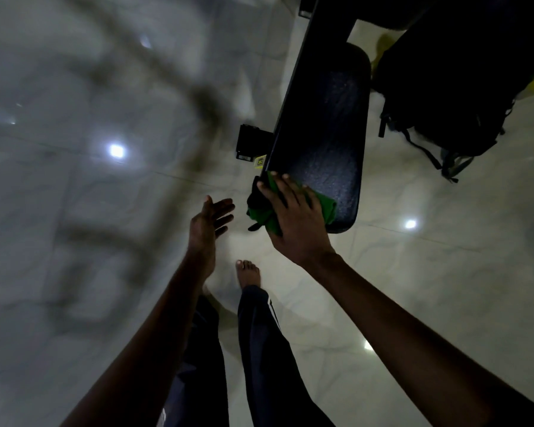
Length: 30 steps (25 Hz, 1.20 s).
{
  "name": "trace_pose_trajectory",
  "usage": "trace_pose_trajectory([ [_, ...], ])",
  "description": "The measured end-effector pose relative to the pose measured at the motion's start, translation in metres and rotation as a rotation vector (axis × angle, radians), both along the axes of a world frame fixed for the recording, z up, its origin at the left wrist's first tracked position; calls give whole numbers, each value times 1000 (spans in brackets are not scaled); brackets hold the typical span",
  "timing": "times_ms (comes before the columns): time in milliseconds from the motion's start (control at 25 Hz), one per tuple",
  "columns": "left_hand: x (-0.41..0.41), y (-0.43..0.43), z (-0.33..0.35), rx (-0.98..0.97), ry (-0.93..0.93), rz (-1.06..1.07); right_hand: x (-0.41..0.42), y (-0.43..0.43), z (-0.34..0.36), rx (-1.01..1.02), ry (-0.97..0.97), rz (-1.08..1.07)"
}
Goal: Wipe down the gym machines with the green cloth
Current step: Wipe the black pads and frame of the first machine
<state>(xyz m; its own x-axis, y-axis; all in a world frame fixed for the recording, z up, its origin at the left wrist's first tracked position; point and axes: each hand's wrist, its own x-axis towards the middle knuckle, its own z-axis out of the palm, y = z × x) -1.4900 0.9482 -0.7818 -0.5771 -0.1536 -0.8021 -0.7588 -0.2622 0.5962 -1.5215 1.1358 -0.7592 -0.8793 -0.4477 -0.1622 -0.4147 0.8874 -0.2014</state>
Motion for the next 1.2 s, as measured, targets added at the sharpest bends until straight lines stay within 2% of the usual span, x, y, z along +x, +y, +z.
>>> trace_pose_trajectory([
  [120, -17, 8, 2, -84, 65, -147, 10, 27, 4, -61, -28, -150],
  [280, -31, 44, 19, -323, 190, -561, 35, 60, 1, -151, -31, -562],
  [400, -35, 51, 23, -498, 229, -572, 13, 59, -1, -271, -19, -851],
  [520, -40, 39, 18, -564, 233, -637, 8, 60, -2, -384, 13, -980],
  [640, -43, 34, 15, -532, 198, -571, 10, 64, -1, -393, -11, -962],
  [760, -38, 34, 12, -487, 185, -514, -21, 66, -6, -287, -69, -1045],
  [840, -37, 34, 8, -455, 192, -491, -21, 64, -5, -198, -59, -1018],
  [1040, -34, 25, 4, -359, 156, -451, -1, 51, 12, -53, -47, -551],
  [1200, -25, 30, 3, -83, 65, -248, -40, 21, 34, -46, -61, -327],
])
